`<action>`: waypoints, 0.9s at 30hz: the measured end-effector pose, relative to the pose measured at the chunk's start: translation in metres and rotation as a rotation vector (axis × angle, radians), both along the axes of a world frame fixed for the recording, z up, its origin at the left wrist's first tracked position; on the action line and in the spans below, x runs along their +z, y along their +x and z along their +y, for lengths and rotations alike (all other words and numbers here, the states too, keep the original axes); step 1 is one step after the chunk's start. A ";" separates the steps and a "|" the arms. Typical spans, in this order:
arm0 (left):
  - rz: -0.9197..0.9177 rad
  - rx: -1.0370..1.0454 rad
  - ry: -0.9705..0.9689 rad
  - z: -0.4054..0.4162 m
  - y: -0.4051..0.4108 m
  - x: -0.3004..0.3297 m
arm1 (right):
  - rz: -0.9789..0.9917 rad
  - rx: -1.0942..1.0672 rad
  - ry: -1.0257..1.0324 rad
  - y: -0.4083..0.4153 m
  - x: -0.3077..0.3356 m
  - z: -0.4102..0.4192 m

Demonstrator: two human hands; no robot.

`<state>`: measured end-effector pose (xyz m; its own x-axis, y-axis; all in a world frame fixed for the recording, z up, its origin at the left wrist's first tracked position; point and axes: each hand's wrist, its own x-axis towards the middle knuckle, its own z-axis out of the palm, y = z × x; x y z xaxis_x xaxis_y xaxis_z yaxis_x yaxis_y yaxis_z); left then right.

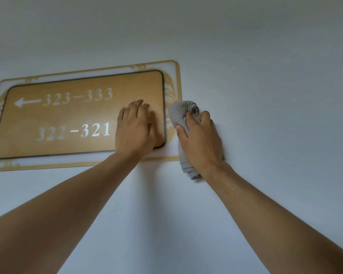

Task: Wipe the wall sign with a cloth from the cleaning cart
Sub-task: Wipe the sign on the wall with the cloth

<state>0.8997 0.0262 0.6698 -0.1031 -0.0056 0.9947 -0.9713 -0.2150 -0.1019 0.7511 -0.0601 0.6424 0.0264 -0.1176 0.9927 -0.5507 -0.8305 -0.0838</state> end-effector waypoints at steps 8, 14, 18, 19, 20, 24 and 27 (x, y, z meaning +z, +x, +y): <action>-0.148 -0.058 -0.008 -0.006 -0.005 0.059 | 0.007 -0.008 -0.043 -0.003 0.092 -0.001; -0.215 -0.114 -0.018 -0.022 -0.005 0.085 | 0.024 -0.029 -0.062 -0.003 0.153 -0.002; -0.243 -0.084 -0.058 -0.031 -0.005 0.095 | 0.069 -0.035 -0.046 -0.006 0.188 0.000; -0.244 -0.069 -0.067 -0.033 -0.007 0.095 | 0.079 -0.030 -0.042 -0.006 0.193 0.000; -0.245 -0.053 -0.070 -0.034 -0.007 0.096 | 0.083 -0.025 -0.043 -0.004 0.198 0.000; -0.260 -0.025 -0.083 -0.036 -0.005 0.097 | 0.059 -0.035 -0.065 0.002 0.197 0.000; -0.258 0.026 -0.076 -0.034 -0.006 0.096 | 0.041 -0.010 -0.069 0.003 0.194 0.003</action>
<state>0.8935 -0.0083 0.7658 -0.3538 0.0624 0.9332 -0.9095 -0.2556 -0.3277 0.7542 -0.0568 0.8365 0.0665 -0.0490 0.9966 -0.5611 -0.8278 -0.0033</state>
